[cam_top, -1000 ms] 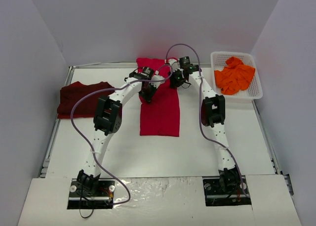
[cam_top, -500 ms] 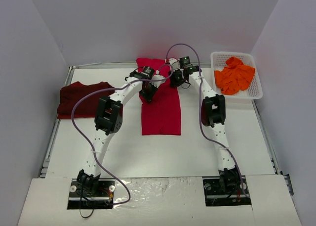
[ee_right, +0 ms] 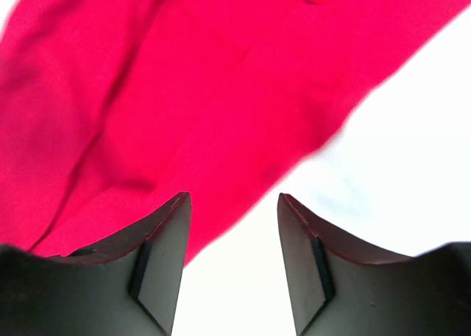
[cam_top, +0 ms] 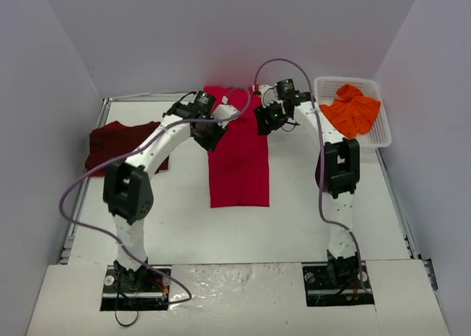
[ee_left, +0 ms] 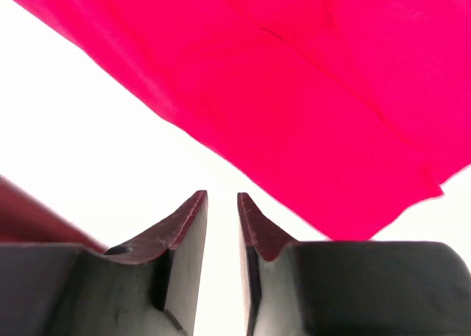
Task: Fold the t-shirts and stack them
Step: Rotate the tshirt 90 degrees, then grab the bottom of the folded rectangular tshirt with both arms
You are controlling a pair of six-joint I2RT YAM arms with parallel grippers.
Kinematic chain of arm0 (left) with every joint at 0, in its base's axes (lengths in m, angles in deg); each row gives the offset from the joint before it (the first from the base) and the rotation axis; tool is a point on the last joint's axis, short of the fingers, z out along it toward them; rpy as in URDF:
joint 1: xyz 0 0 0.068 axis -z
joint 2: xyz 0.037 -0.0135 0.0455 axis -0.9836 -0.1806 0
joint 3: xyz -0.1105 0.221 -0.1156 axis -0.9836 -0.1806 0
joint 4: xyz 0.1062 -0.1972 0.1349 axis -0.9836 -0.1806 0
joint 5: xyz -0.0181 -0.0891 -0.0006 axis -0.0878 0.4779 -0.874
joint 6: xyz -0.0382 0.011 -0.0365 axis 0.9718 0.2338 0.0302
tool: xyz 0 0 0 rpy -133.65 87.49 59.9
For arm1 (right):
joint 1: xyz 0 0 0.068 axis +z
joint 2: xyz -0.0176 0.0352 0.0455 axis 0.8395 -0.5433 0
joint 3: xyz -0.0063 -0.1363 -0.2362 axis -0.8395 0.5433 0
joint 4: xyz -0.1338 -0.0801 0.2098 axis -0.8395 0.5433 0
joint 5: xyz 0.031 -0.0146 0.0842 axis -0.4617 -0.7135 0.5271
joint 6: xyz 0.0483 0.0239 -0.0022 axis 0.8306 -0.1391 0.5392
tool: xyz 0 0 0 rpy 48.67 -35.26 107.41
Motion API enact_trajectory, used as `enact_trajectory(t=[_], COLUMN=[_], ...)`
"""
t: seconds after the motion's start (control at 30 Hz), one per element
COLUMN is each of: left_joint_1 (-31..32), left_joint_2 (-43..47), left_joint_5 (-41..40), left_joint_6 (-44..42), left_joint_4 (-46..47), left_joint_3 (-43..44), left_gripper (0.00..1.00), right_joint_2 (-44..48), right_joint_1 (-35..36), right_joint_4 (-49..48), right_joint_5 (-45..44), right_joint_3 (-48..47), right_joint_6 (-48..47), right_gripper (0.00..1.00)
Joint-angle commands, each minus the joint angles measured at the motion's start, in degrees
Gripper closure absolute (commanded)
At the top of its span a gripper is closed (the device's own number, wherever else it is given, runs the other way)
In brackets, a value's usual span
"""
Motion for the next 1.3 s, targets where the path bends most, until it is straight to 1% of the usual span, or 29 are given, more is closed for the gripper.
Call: enact_trajectory(t=[0.0, 0.07, 0.1, 0.17, 0.2, 0.23, 0.27, 0.3, 0.33, 0.37, 0.4, 0.43, 0.47, 0.5, 0.57, 0.7, 0.83, 0.87, 1.03, 1.27], left_joint_1=[2.50, 4.78, 5.49, 7.76, 8.39, 9.18, 11.01, 12.07, 13.22, 15.93, 17.08, 17.88, 18.93, 19.29, 20.26, 22.53, 25.00, 25.27, 26.24, 26.24], left_joint_2=[12.44, 15.53, 18.42, 21.77, 23.70, 27.20, 28.71, 31.08, 31.97, 32.68, 33.90, 34.61, 35.83, 36.28, 36.55, 34.97, 33.30, 32.78, 30.31, 28.73], left_joint_5=[1.20, 0.16, -1.76, -4.14, -4.93, -5.64, -6.17, -6.78, -9.83, -11.86, -13.45, -14.60, -14.52, -14.61, -16.01, -17.33, -18.83, -17.70, -15.58, -17.07], left_joint_6=[-6.62, -9.79, -12.59, -14.99, -17.00, -17.89, -18.77, -20.34, -20.97, -21.41, -22.28, -22.64, -22.82, -22.99, -23.52, -24.14, -24.05, -23.61, -21.94, -22.11], left_joint_4=[1.40, 1.84, 3.06, 5.43, 7.19, 9.99, 11.06, 11.86, 13.17, 13.79, 15.02, 15.55, 16.34, 17.30, 18.45, 22.14, 26.62, 27.85, 29.70, 33.74], left_joint_3=[-5.30, -9.88, -15.38, -21.91, -25.51, -29.03, -35.24, -37.91, -40.11, -43.97, -45.57, -47.94, -48.92, -49.53, -50.85, -53.93, -56.57, -57.18, -57.45, -58.68], left_gripper=[0.76, 0.67, 0.56, 0.49, 0.43, 0.42, 0.41, 0.40, 0.36, 0.32, 0.31, 0.32, 0.31, 0.29, 0.24, 0.24, 0.27, 0.28, 0.31, 0.32], right_joint_2=[11.95, 14.69, 17.40, 20.14, 22.76, 24.09, 26.11, 27.00, 27.97, 29.63, 30.51, 31.39, 33.06, 33.94, 36.23, 37.82, 36.85, 36.77, 36.32, 34.92], right_joint_1=[-0.30, -0.39, -0.65, -0.92, -1.09, -1.27, -1.36, -1.53, -1.79, -2.06, -2.41, -3.11, -3.37, -3.55, -4.60, -7.24, -10.40, -11.10, -11.73, -11.90], right_joint_4=[1.18, 1.09, 1.27, 1.71, 1.88, 2.41, 4.06, 4.78, 5.57, 6.71, 6.72, 6.72, 6.72, 6.54, 6.37, 5.49, 5.49, 5.40, 5.57, 5.58], right_joint_5=[-0.28, -1.07, -1.33, -2.12, -2.74, -3.27, -4.40, -5.02, -5.38, -6.42, -6.96, -6.96, -6.61, -6.52, -4.77, -3.98, -2.57, -2.39, -2.39, -1.69], right_joint_3=[5.01, 8.35, 11.84, 15.55, 17.40, 21.07, 22.67, 24.34, 27.75, 29.53, 31.37, 35.22, 37.00, 39.97, 42.28, 44.14, 43.44, 43.26, 42.47, 42.47], right_joint_6=[-0.60, -0.69, -0.95, -1.39, -1.56, -2.00, -3.66, -4.11, -4.64, -5.86, -5.70, -5.61, -5.87, -5.96, -6.48, -6.40, -6.05, -5.79, -5.26, -5.52], right_gripper=[0.53, 0.51, 0.50, 0.49, 0.48, 0.48, 0.48, 0.47, 0.48, 0.48, 0.48, 0.48, 0.49, 0.49, 0.49, 0.49, 0.49, 0.49, 0.49, 0.52])
